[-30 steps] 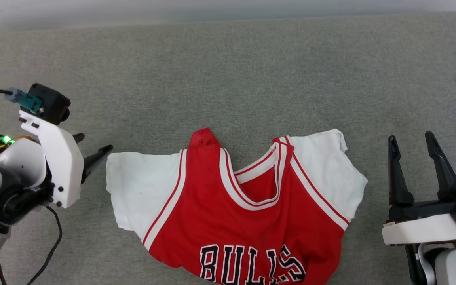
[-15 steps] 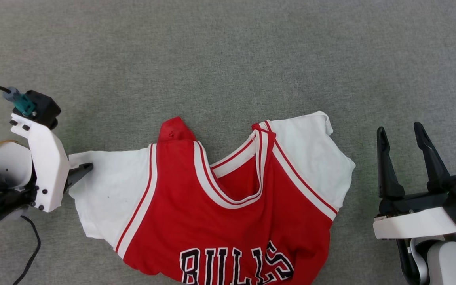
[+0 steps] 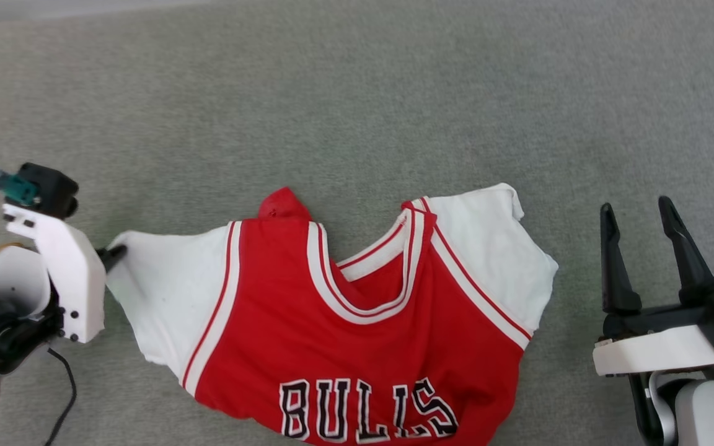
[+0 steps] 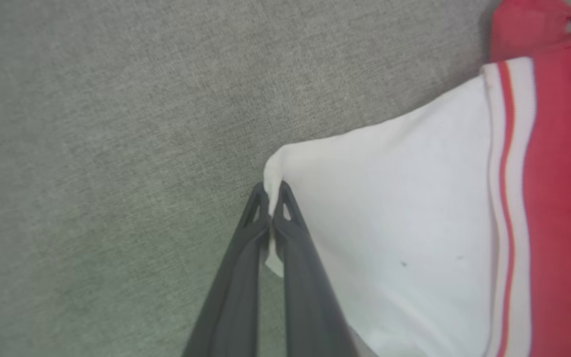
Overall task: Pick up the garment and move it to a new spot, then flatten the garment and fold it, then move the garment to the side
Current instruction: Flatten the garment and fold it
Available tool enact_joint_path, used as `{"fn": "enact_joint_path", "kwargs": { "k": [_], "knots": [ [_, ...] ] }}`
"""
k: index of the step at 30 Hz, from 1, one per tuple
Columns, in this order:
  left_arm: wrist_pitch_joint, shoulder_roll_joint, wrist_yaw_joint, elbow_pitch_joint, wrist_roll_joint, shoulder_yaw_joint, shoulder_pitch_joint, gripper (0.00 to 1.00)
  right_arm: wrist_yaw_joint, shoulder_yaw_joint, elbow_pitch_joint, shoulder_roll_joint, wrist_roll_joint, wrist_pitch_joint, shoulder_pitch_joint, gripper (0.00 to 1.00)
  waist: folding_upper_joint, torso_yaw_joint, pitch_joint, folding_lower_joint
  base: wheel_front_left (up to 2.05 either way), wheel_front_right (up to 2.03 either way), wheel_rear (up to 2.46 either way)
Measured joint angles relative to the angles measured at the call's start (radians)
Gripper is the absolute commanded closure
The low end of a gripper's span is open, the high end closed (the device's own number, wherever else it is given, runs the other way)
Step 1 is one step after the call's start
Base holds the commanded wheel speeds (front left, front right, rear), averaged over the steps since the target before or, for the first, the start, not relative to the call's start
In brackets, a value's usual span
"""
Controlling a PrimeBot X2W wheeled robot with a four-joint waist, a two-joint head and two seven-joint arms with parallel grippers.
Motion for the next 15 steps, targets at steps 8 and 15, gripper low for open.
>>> {"fn": "enact_joint_path", "kwargs": {
  "k": [8,15],
  "knots": [
    [-0.186,0.021,0.063,-0.094,0.041,0.056,0.108,1.0,0.0,0.0,0.016,-0.003,-0.08,0.085,0.016,0.0,-0.0001,0.064,-0.087,0.0,0.0,0.0,0.0],
    [-0.277,0.044,0.12,-0.277,0.051,0.094,0.2,1.0,0.0,0.148,-0.073,-0.27,0.064,0.56,-0.038,0.0,-0.0001,0.159,-0.14,-0.0001,0.0,0.0,0.0]
  ]
}}
